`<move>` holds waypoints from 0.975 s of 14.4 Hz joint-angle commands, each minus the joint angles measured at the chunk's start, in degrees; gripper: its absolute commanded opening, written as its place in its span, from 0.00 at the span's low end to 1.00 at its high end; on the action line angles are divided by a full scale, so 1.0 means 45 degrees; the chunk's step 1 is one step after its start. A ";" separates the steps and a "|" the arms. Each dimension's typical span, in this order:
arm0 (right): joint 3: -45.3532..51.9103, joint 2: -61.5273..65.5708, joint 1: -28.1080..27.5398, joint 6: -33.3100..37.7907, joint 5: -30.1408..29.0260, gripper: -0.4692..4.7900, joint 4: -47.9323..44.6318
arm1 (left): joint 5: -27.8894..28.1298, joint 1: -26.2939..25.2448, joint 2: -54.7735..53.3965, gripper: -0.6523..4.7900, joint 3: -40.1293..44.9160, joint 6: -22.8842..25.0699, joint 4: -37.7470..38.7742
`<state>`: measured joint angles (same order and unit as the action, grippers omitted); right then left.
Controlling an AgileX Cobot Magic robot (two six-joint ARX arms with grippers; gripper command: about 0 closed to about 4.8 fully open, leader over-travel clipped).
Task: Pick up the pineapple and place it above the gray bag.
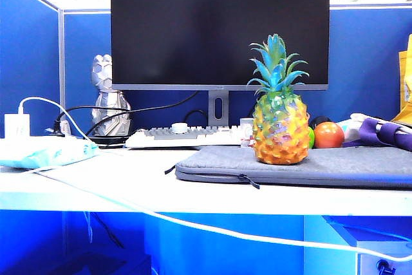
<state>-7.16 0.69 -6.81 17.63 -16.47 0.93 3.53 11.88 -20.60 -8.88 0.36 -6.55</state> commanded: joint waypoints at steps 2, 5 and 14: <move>0.0874 0.0015 0.0010 0.0092 -0.0053 0.08 -0.0219 | -0.1039 0.0000 -0.0024 0.11 0.0117 0.0933 -0.0291; 0.0971 0.0015 0.0010 0.0185 -0.0039 0.08 -0.0403 | -0.1224 0.0000 -0.0024 0.17 0.0117 0.0928 -0.0534; 0.0971 0.0015 -0.0005 0.0083 0.0355 0.08 -0.0549 | -0.1399 0.0000 -0.0019 0.18 0.0107 0.0787 -0.1438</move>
<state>-2.44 0.75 -6.83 18.13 -15.11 -0.54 -2.46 11.88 -20.69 -8.23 4.23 -11.46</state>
